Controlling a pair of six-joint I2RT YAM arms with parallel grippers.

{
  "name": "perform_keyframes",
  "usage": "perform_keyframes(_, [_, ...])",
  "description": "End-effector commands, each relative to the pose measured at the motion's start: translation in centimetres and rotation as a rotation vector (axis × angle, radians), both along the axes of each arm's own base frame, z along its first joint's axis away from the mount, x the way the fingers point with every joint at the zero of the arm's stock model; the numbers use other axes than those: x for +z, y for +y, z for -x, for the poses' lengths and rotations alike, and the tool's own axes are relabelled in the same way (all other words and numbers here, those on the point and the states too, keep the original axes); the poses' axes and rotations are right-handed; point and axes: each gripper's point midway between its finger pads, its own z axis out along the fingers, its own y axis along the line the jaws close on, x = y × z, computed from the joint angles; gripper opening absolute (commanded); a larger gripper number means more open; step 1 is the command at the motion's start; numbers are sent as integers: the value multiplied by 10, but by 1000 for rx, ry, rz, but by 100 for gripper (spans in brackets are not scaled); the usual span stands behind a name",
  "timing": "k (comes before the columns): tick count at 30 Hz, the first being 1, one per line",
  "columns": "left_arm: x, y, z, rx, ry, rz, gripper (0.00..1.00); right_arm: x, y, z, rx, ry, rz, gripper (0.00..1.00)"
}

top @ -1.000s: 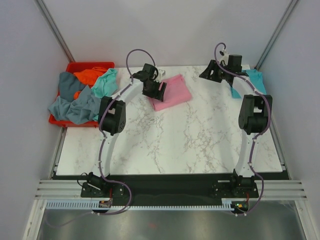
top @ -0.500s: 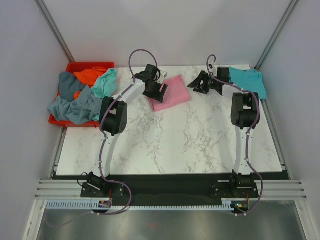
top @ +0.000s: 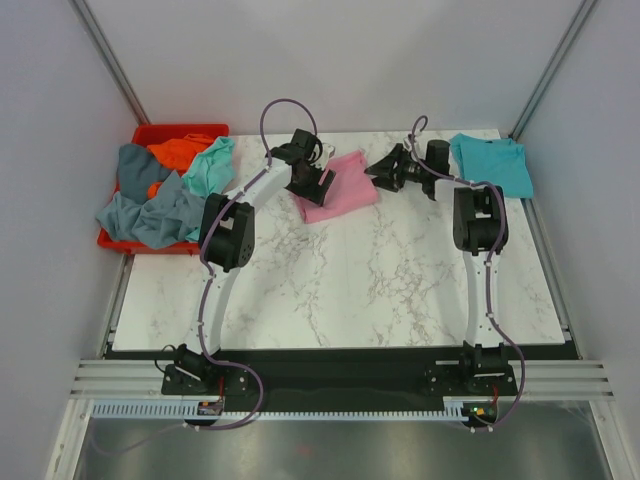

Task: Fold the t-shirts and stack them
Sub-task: Neatly place the folded tshirt to the corner

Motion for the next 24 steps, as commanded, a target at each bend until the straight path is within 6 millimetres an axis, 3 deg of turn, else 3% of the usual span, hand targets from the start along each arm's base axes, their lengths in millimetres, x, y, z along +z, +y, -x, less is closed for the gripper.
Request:
perform_keyframes(1, [-8,18,7,-20,24,-99,83,-12,25,17,93,51,-56,75])
perform_keyframes(10, [-5,16,1,-16,6,-91,83,-12,48,19,121,38,-41,73])
perform_keyframes(13, [-4,17,1,-13,4,-93,83,-16,48,15,99,39,-26,41])
perform_keyframes(14, [-3,18,1,-11,1,-95,83,-18,46,13,90,37,-17,22])
perform_keyframes(17, [-1,21,1,-4,-6,-109,84,-16,43,7,72,12,16,0])
perform_keyframes(20, [7,26,-4,18,-34,-130,88,-7,40,3,61,-23,28,0])
perform_keyframes(22, [23,29,-10,44,-76,-145,92,15,37,1,53,-70,34,0])
perform_keyframes(23, [30,29,-13,49,-96,-145,94,13,34,1,49,-67,36,0])
perform_keyframes(24, [49,28,-17,58,-137,-139,98,28,31,0,44,-94,38,0])
